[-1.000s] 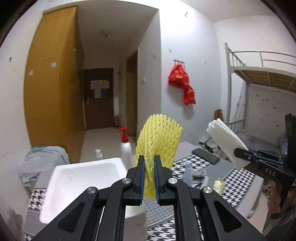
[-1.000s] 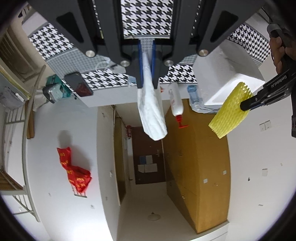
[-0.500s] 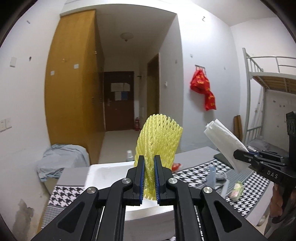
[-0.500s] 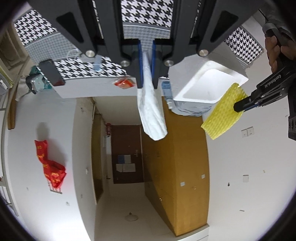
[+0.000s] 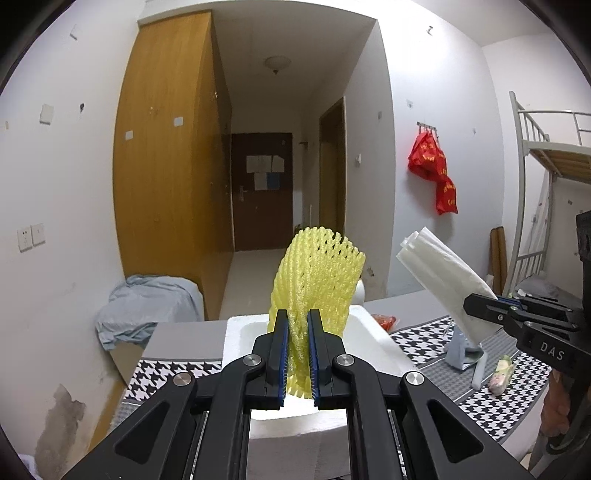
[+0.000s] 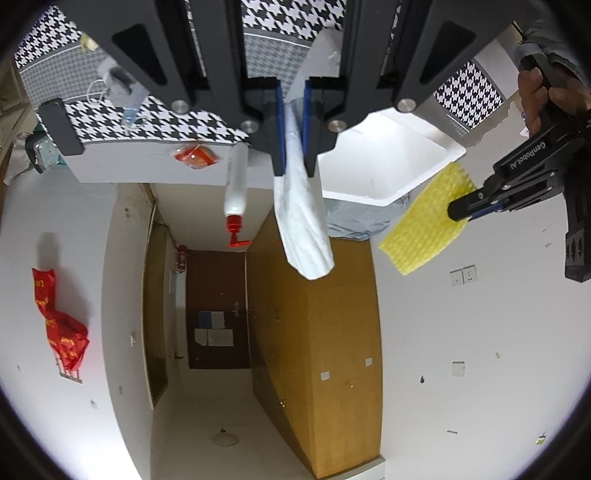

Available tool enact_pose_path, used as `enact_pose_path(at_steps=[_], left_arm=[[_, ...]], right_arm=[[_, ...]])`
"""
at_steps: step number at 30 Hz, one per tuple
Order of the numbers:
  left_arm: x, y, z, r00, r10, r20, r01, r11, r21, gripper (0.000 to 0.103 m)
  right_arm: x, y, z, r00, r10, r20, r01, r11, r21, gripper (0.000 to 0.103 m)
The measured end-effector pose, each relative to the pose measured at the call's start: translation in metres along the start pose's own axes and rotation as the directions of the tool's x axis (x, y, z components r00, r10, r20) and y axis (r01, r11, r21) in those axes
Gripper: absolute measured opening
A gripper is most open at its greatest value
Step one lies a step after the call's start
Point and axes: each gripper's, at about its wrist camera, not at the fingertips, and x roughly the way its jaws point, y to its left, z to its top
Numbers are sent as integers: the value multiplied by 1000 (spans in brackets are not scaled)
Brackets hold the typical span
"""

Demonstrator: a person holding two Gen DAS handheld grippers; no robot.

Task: Organize soft objects
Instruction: 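Carry both items to the white foam box and release the yellow net from the left tool inside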

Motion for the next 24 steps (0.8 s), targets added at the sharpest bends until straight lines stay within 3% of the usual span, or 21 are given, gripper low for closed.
enact_pose_path(at_steps=[15,16,17,19,20,24], left_arm=[[33,10,-7,996,11,-83,-11,1000,1,14],[34,11,-8,996,12,-84,-12,1000,2,25],[34,12,-8,996,11,-84,-11,1000,3,48],[32,14,-9,998,28,-64,-28,1000,0,83],[29,14,-9,998,44,-44,-44,999,1,90],[20,17,-9,997,75,5,-75,997,7,102]], right_arm=[[22,10,2,999,14,-30,-14,1000,-2,11],[23,10,2,999,13,-32,-13,1000,-3,11],[23,10,2,999,11,-34,-11,1000,-4,11],[24,11,2,999,7,-36,-7,1000,-7,11],[24,11,2,999,5,-36,-5,1000,-11,11],[26,14,2,999,2,-40,-3,1000,-20,11]])
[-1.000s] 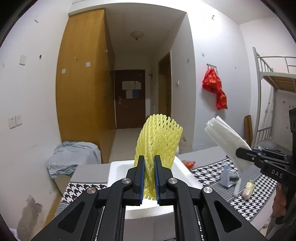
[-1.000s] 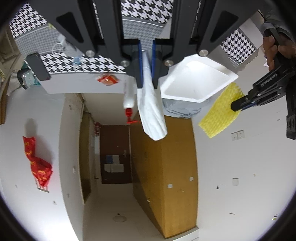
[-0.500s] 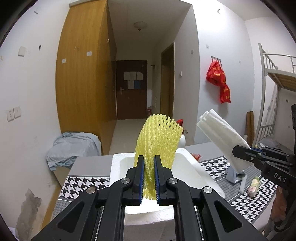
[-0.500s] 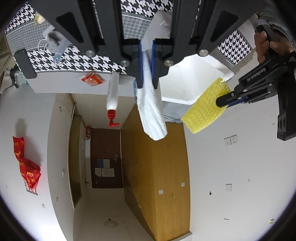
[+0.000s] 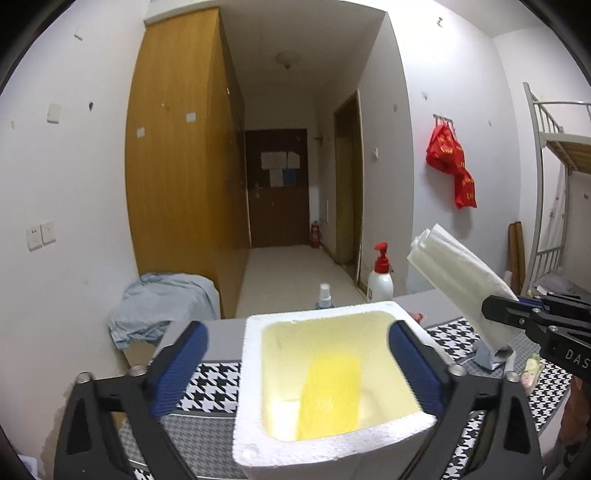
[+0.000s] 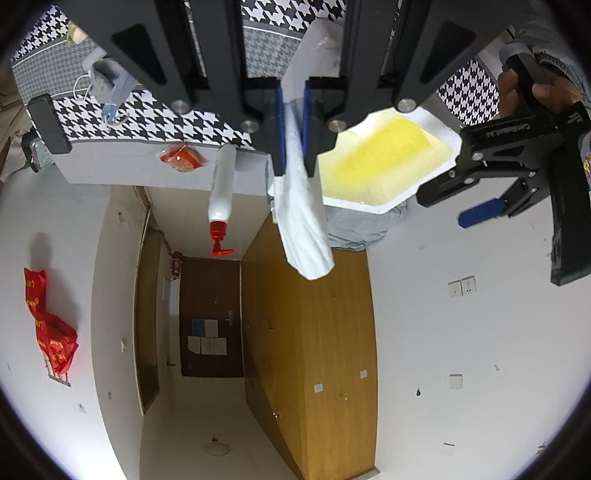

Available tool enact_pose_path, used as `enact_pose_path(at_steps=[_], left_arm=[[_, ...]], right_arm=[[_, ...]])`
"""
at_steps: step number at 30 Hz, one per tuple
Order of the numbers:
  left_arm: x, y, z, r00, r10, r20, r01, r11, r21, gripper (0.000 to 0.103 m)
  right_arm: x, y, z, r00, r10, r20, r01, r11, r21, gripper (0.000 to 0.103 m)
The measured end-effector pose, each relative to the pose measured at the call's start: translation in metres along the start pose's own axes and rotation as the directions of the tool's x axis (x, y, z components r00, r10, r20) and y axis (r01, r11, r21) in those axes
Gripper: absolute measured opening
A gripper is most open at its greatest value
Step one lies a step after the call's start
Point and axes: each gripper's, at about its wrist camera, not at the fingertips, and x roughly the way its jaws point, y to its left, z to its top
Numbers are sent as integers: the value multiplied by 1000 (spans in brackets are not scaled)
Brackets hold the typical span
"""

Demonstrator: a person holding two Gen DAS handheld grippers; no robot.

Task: Organize soft objects
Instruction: 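Carry both items to the white foam box and release the yellow net from the left tool inside, then lower the white tissue into the foam box and open the right tool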

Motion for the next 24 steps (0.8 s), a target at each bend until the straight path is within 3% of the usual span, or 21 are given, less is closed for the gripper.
enact_pose_path(at_steps=[24], left_arm=[[-29,53,-13,992,128,6,-127,989,-80,102]], right_arm=[[29,48,11,997,76,-33,-77,996,-42,11]])
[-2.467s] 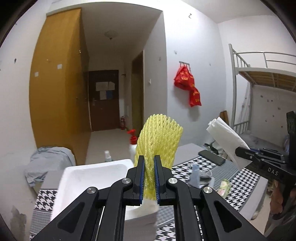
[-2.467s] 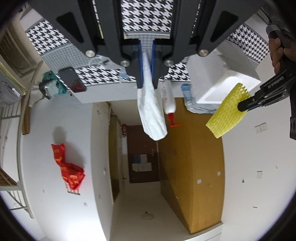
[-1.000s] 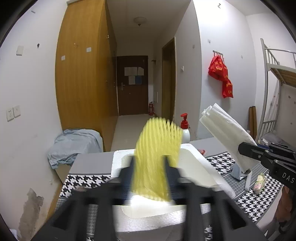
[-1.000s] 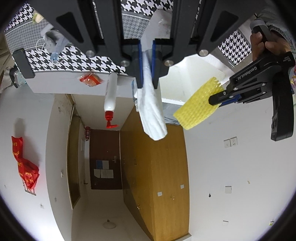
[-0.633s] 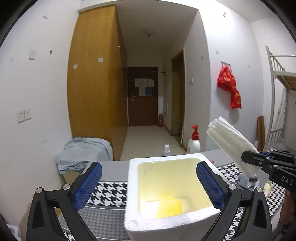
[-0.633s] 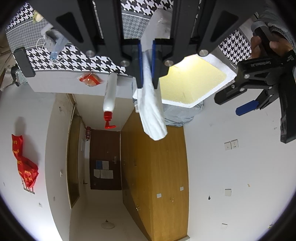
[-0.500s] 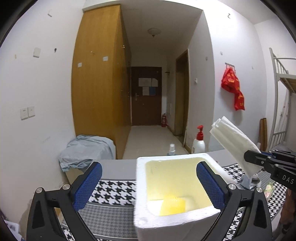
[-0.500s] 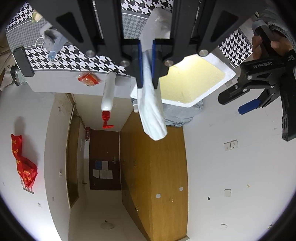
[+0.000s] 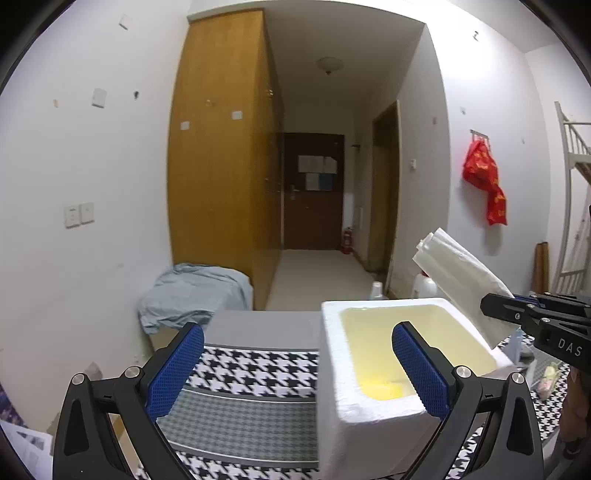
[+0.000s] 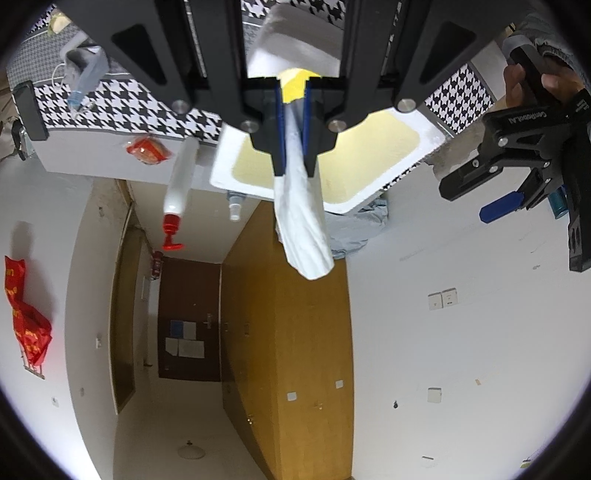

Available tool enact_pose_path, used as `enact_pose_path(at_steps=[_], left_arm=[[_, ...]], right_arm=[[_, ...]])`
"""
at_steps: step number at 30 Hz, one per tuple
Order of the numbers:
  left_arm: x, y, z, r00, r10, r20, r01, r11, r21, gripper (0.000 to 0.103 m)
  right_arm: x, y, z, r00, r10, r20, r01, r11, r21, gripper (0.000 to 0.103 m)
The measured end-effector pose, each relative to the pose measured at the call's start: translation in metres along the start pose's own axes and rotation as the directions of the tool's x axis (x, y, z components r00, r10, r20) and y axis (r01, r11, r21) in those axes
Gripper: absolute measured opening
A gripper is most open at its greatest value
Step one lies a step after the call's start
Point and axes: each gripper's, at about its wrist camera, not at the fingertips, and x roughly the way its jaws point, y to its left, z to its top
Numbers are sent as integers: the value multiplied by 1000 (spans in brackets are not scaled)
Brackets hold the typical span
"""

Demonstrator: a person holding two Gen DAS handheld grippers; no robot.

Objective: Organize soft objects

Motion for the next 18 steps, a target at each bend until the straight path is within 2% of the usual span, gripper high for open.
enact_pose_path(at_steps=[10,11,13,14,15,18], left_arm=[[-7,5,-9,1000,-3,8,3,1000,-1,102],[-7,6,-9,1000,-6,8,6,1000,-6,102],[-6,7,-11,1000,-16,3,16,1000,-15,102],[-6,7,-12,1000,-17,2,17,1000,-15,102],[-6,6,-13,1000,-18,2,18,1000,-14,102],[-6,4,-16,1000,-31,-3,31,999,-17,102]], right_arm=[[19,5,1,999,24,-40,-23,1000,7,12],[20,6,1,999,24,-42,-23,1000,5,18],[22,7,1,999,23,-43,-23,1000,5,41],[22,8,1,999,18,-42,-18,1000,5,62],[21,8,2,999,10,-30,-10,1000,5,72],[19,8,2,1000,16,-23,-16,1000,13,72]])
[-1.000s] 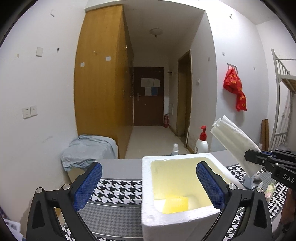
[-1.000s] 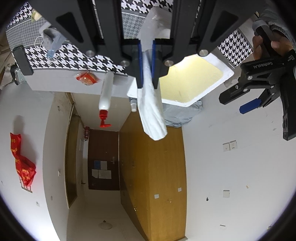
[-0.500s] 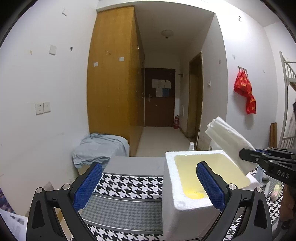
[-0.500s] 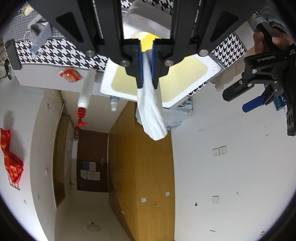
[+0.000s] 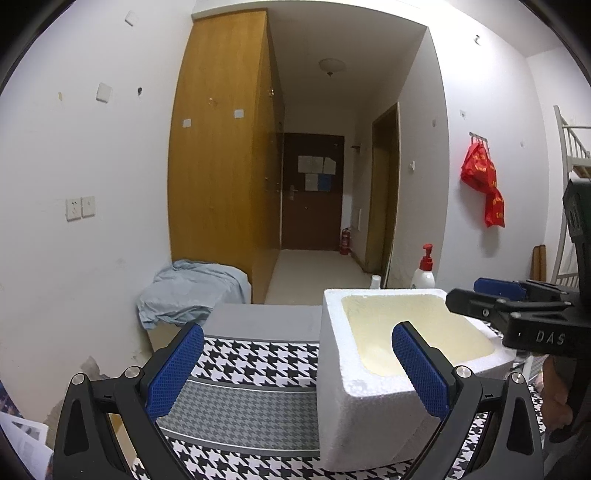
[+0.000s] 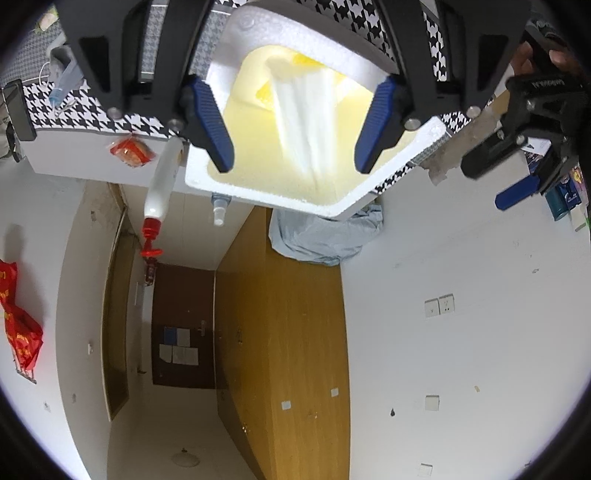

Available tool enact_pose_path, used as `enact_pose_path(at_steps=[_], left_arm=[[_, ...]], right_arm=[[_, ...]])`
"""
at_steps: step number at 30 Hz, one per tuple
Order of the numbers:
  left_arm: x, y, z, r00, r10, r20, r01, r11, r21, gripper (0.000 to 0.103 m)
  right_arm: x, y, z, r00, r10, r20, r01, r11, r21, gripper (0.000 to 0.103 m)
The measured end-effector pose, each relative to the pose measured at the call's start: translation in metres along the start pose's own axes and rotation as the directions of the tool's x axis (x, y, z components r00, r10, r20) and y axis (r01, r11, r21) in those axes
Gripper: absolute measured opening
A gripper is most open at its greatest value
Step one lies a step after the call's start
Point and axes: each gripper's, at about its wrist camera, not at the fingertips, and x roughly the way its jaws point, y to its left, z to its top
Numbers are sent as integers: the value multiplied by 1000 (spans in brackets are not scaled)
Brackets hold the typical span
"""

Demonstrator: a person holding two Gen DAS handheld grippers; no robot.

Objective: Organize soft objects

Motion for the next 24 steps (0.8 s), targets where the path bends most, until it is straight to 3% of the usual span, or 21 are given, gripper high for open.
enact_pose_path(at_steps=[8,14,17,24], left_arm=[[-4,-8,-3,1000,-24,-9,24,1000,3,102],[-12,-19,0,999,-34,0,34,999,8,102],[-15,-25,-2,999,-32,-1,32,999,19,102],[-23,-34,-3,999,-49,-3,49,999,18,102]], right_arm=[[-10,-3,-2,1000,-20,8,20,1000,9,74],[-22,-11,-4,999,-37,26,36,998,47,88],[-30,-11,-8,998,-46,34,45,998,43,102],[-51,-13,-15,993,-92,68,90,996,27,103]])
